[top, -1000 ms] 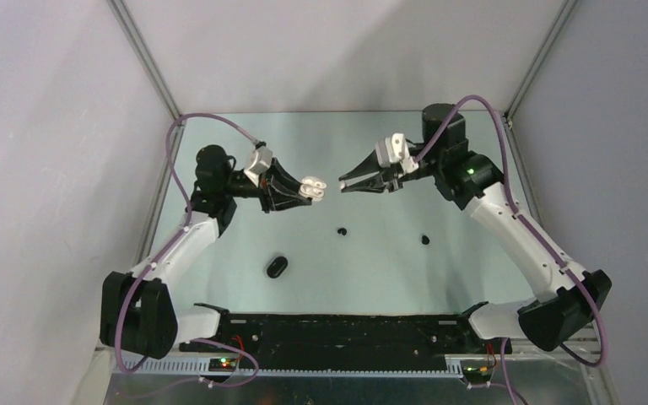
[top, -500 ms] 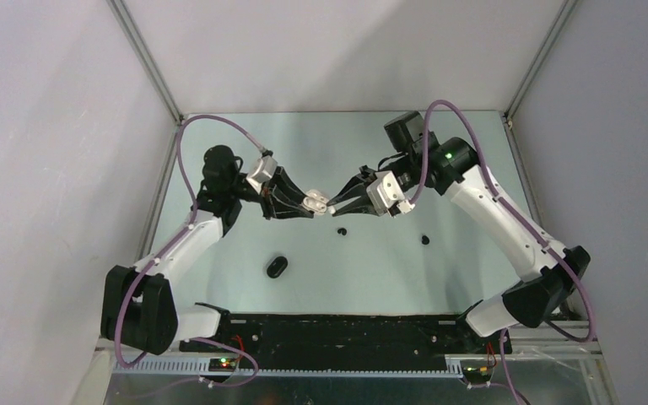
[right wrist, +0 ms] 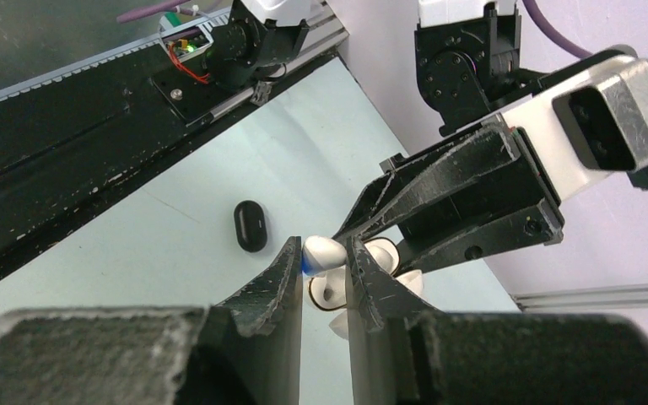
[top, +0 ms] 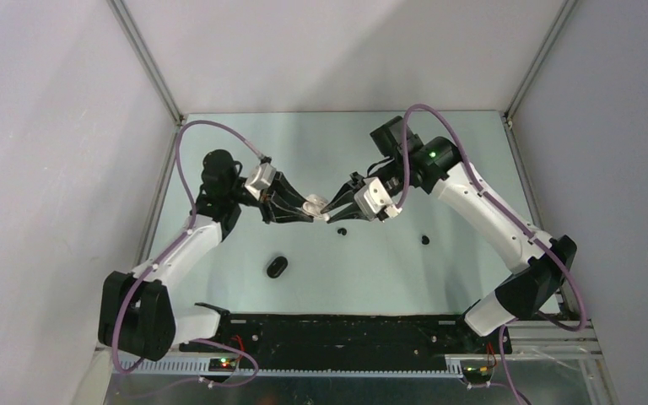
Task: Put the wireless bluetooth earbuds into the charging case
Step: Place the earbud in the charging case.
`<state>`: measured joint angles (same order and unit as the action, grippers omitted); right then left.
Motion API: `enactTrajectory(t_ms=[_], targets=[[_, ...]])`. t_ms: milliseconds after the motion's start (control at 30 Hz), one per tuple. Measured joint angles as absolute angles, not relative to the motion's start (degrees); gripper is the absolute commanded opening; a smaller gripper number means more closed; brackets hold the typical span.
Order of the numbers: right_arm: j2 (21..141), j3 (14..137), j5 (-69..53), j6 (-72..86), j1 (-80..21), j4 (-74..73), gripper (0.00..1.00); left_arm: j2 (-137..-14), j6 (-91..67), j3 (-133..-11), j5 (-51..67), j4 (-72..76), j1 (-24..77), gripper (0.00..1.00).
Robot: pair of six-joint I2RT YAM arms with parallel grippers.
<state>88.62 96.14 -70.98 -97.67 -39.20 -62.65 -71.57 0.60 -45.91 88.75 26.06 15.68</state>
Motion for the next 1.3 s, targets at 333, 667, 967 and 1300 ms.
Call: enactTrajectory(t_ms=[333, 667, 967, 1300], targets=[[89.5, 96.1, -68.6, -96.7, -39.3, -61.4, 0.05, -68.6, 3.1, -43.9, 88.7, 26.4, 15.9, 0.00], [90.3, 96.4, -67.9, -98.7, -39.7, -62.3, 0.05, -68.4, 3.6, -43.0, 88.4, 26.3, 15.9, 0.00], [91.5, 98.6, -67.9, -104.1, -40.2, -68.0, 0.05, -68.1, 3.6, -43.0, 88.1, 26.3, 15.9, 0.00], [91.7, 98.8, -67.7, -104.9, -40.8, -70.3, 0.05, -67.3, 4.1, -42.8, 87.3, 26.3, 15.9, 0.00]])
